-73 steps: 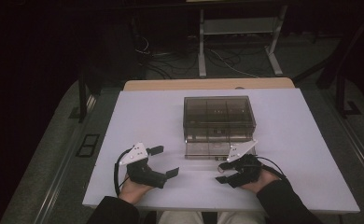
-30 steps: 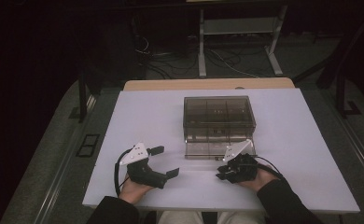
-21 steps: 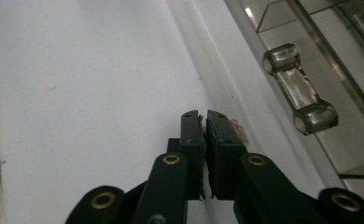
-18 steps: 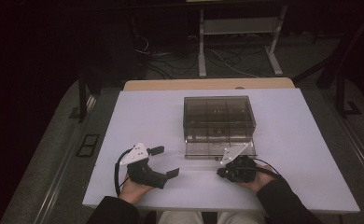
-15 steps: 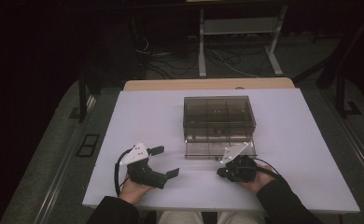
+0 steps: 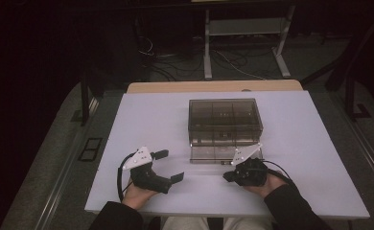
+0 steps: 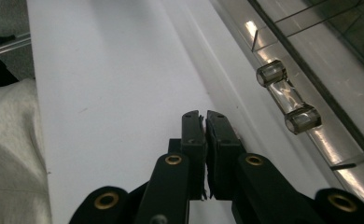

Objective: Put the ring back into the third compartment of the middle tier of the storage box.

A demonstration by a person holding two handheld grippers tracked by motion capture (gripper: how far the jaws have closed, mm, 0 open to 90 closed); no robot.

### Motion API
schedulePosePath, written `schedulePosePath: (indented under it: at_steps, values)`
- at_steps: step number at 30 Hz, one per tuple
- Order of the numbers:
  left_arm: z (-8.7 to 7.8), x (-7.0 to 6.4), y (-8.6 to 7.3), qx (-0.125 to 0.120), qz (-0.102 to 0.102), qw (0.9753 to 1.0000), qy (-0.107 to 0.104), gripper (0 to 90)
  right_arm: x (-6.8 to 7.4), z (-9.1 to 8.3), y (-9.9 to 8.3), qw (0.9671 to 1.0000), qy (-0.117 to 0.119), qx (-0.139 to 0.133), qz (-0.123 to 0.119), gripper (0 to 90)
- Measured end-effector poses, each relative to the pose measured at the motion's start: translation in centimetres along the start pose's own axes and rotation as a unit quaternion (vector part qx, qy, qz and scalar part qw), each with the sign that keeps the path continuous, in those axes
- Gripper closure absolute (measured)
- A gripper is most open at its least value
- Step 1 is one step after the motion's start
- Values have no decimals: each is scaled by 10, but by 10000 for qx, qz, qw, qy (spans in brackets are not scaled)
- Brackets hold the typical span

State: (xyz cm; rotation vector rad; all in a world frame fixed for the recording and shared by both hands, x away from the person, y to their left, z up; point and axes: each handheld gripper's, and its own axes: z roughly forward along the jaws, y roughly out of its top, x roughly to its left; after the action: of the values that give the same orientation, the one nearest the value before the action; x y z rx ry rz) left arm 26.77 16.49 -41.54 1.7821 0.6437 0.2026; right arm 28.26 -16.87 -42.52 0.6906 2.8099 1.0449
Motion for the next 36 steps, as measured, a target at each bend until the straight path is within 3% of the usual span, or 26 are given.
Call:
schedulePosePath:
  at_steps: [10,36]
  values:
    - [0,0,0,-2,-6,10000,5,0,3,-8,1,9999,-39,-85,-85,856]
    - [0,1,0,-1,1,10000,7,0,2,-31,2,9989,-13,-454,96,855]
